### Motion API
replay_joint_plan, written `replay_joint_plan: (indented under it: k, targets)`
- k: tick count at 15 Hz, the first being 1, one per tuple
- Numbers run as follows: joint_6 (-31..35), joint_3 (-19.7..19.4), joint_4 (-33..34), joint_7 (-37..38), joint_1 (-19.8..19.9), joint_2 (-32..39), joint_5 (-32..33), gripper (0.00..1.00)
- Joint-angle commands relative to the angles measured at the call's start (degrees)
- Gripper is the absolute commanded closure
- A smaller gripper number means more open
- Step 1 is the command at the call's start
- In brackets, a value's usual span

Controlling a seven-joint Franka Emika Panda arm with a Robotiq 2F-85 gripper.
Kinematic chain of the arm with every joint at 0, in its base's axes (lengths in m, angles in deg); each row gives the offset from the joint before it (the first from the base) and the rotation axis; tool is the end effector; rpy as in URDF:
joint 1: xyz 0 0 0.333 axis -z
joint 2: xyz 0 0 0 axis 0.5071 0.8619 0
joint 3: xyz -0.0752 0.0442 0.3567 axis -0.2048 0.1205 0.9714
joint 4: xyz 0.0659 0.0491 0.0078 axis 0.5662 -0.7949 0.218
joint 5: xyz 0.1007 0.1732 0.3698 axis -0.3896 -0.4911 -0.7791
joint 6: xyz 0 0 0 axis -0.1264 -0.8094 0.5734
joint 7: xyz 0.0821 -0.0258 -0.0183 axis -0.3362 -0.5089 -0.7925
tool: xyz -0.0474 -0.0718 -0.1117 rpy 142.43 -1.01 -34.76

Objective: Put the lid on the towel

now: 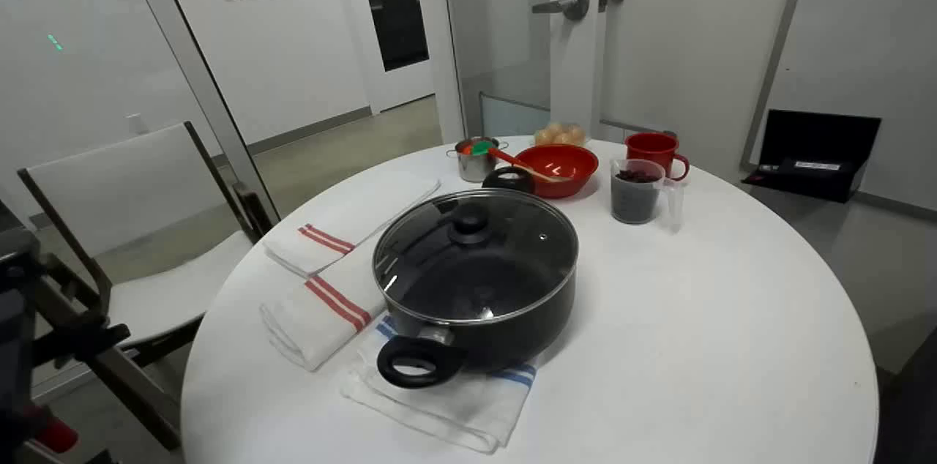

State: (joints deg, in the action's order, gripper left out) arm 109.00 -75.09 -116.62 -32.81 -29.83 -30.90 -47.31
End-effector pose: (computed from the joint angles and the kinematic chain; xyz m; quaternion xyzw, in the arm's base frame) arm 0.2903 -0.0399 0.4097 -0.9971 -0.0351 0.0124 0.0669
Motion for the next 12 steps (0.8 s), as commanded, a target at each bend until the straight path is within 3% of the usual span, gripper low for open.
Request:
replay_joint_plan:
  k: [1,7,12]
  targets:
    - [-0.1,0.4,0.1,-0.2,0.4,0.1,-0.3,0.0]
    - [0.0,0.3,0.3,-0.4,0.4,0.6,-0.3,0.0]
    - [3.9,-0.1,2.7,-0.7,1.3,8.6,1.1,0.0]
